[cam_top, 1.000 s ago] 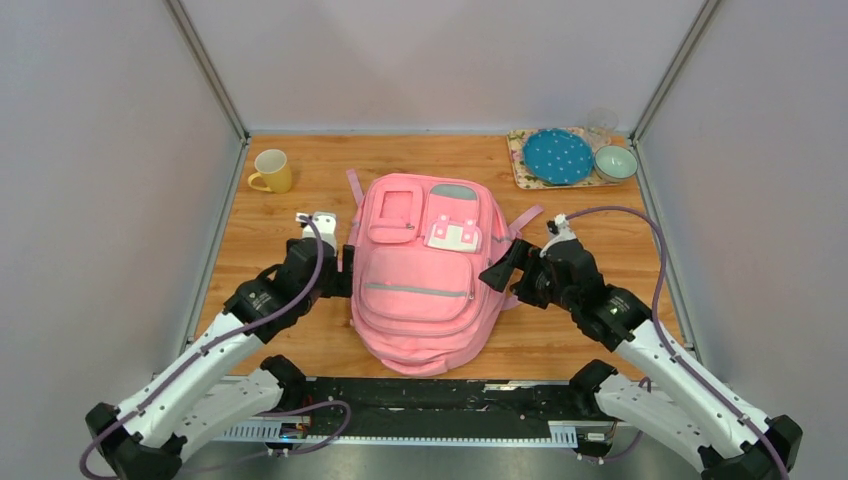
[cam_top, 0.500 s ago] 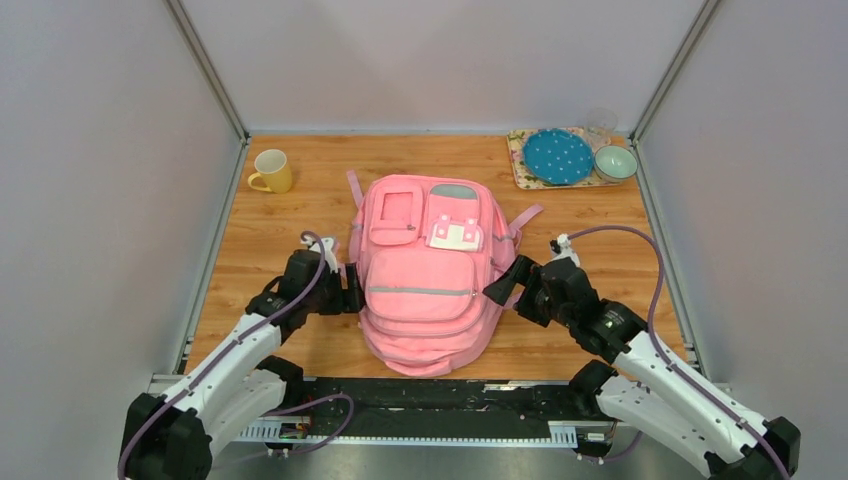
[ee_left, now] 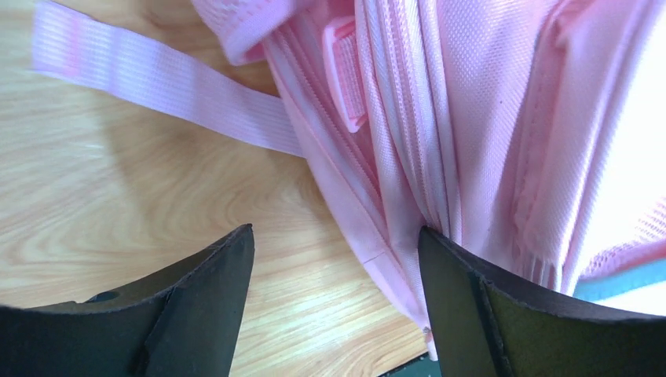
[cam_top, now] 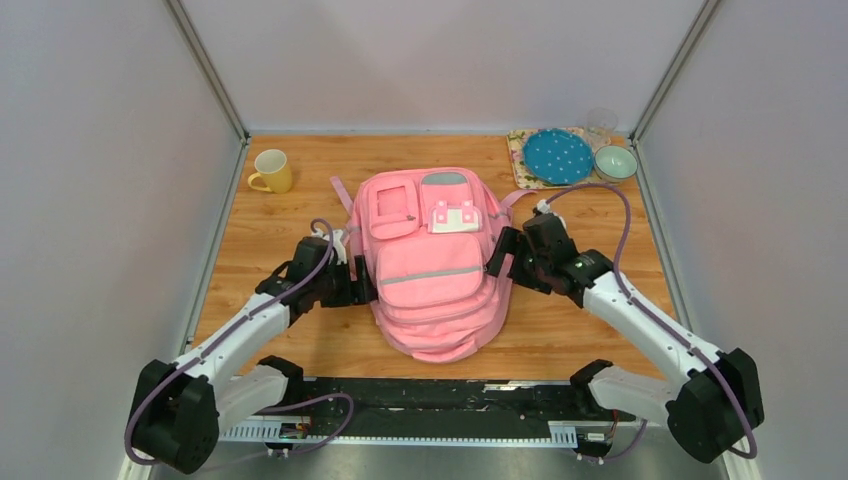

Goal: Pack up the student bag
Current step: Adjust the student bag at the center of the board, then reset both arms

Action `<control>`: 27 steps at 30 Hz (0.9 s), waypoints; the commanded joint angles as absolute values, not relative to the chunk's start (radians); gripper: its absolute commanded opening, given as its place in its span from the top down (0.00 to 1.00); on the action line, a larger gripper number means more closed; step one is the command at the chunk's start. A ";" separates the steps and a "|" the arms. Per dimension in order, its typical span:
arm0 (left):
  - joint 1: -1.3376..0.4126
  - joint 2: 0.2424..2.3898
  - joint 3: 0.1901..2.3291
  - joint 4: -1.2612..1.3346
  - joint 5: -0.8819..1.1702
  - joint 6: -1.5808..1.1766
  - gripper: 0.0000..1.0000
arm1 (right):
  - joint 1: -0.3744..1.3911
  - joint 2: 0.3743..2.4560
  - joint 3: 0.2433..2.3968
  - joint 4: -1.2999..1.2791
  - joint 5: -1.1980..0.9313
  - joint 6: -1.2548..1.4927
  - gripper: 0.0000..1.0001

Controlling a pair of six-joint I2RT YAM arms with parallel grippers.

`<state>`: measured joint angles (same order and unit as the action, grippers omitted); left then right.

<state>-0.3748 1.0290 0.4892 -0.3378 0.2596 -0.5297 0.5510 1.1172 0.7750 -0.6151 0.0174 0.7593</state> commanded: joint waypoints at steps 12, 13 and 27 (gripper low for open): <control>-0.382 0.700 0.686 -0.653 -0.195 -0.410 0.12 | 0.433 0.735 0.982 -0.722 0.279 0.552 0.03; -0.382 0.699 0.699 -0.664 -0.198 -0.407 0.13 | 0.431 0.726 0.991 -0.730 0.287 0.549 0.03; -0.382 0.632 0.710 -0.646 -0.198 -0.416 0.12 | 0.433 0.661 1.008 -0.773 0.295 0.566 0.03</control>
